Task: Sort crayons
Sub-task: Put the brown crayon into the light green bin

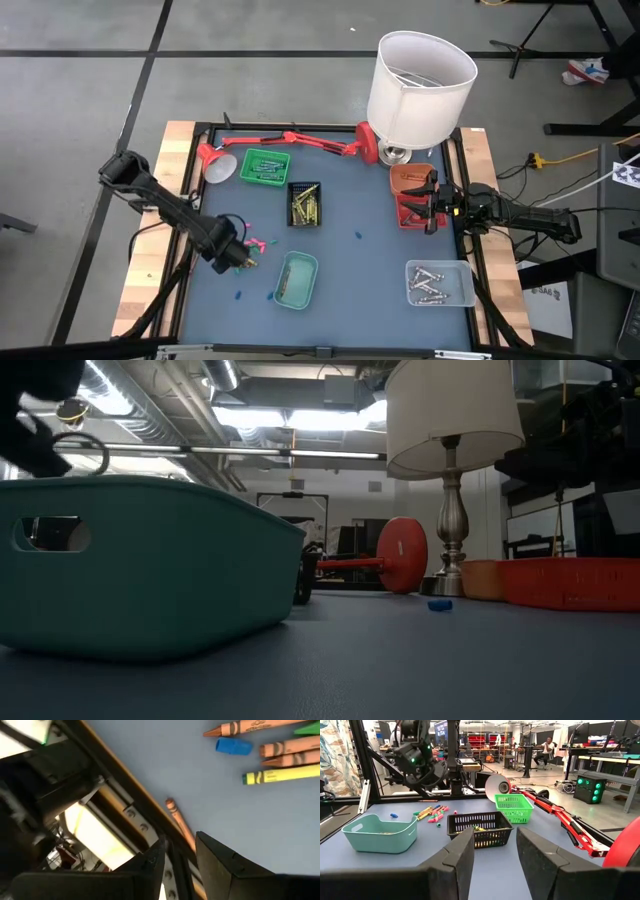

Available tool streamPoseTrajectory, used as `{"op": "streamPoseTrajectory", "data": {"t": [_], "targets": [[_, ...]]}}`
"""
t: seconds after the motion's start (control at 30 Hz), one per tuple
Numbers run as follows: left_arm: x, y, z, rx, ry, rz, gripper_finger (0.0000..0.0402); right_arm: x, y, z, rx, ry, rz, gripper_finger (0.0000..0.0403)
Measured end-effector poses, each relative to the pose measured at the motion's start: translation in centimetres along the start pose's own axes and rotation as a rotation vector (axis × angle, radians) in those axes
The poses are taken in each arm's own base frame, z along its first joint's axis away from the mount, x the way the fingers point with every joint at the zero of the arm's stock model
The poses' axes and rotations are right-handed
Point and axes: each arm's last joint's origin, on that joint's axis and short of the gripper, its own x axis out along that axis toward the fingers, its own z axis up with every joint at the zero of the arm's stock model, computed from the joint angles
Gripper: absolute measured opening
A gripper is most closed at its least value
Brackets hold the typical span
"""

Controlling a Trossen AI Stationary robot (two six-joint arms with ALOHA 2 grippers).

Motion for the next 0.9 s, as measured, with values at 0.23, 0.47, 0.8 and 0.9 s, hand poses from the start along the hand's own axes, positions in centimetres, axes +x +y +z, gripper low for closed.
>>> {"op": "streamPoseTrajectory", "data": {"t": [0.23, 0.47, 0.8, 0.9], "targets": [[3.2, 0.2, 0.3, -0.013, 0.021, 0.000, 0.0093, 0.0, 0.0, 0.0, 0.000, 0.000, 0.000, 0.0147], [4.9, 0.0, 0.4, -0.011, 0.035, -0.051, 0.0093, 0.0, 0.0, 0.0, 0.000, 0.000, 0.000, 0.0147], [6.2, 0.4, -0.2, -0.110, 0.049, -0.015, 0.0093, 0.0, 0.0, 0.0, 0.000, 0.000, 0.000, 0.0147], [6.4, 0.3, -0.3, -0.098, 0.043, -0.026, 0.0093, 0.0, 0.0, 0.0, 0.000, 0.000, 0.000, 0.0147]]}}
